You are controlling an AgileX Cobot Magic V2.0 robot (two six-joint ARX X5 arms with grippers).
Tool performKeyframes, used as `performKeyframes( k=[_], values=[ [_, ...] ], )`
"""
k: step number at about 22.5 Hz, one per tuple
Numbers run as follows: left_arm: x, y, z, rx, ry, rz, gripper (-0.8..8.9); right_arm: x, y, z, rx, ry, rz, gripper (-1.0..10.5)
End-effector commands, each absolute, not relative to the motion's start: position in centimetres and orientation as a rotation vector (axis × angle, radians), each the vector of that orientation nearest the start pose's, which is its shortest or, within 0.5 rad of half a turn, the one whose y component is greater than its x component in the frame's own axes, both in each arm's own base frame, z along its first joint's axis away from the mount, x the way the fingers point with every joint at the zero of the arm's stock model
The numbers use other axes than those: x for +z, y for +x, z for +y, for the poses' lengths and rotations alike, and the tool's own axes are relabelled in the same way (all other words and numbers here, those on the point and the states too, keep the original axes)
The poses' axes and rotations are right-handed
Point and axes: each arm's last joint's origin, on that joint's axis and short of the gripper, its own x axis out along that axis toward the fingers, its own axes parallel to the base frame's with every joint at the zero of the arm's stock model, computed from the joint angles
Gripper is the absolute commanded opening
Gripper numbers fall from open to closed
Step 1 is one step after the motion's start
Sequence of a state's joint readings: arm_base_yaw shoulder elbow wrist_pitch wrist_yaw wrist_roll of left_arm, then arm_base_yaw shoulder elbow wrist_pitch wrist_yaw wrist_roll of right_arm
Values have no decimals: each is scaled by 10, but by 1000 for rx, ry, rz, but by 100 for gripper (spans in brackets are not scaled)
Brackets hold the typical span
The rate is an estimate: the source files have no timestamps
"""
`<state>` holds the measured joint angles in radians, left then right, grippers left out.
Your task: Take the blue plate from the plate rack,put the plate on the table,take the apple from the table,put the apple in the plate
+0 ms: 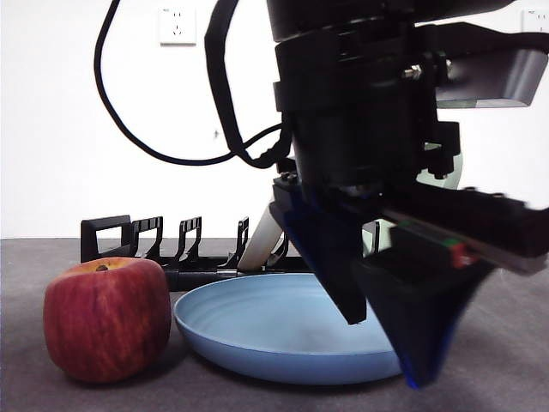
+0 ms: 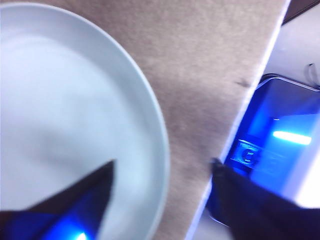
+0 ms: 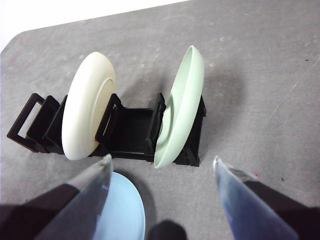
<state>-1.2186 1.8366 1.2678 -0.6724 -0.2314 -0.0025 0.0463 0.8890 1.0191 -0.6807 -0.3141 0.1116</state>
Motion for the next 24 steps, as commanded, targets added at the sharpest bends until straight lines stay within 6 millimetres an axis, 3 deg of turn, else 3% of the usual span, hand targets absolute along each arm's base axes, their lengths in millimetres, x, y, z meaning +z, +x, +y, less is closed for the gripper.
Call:
performKeyframes(
  k=[1,5,9,11,13,17,19,24],
  values=[
    [215,125,-331,-867,771,908,475,351,170,17,322,183,562,348],
    [319,115,-298,-925,486,584,468,351,170,20,342,189,566,348],
    [427,106,-222,-759,295,272,468,352,169,31,477,196,563,354],
    [465,99,-182,-645,254,170,468,352,168,42,549,181,563,357],
    [490,92,-147,-523,237,118,468,350,171,58,622,159,579,443],
    [507,84,-99,-263,280,122,467,334,184,103,780,99,658,483],
    [498,84,-87,-195,316,204,467,321,188,134,848,44,721,483],
    [479,83,-68,-78,325,388,467,303,190,185,932,-98,802,483]
  ],
)
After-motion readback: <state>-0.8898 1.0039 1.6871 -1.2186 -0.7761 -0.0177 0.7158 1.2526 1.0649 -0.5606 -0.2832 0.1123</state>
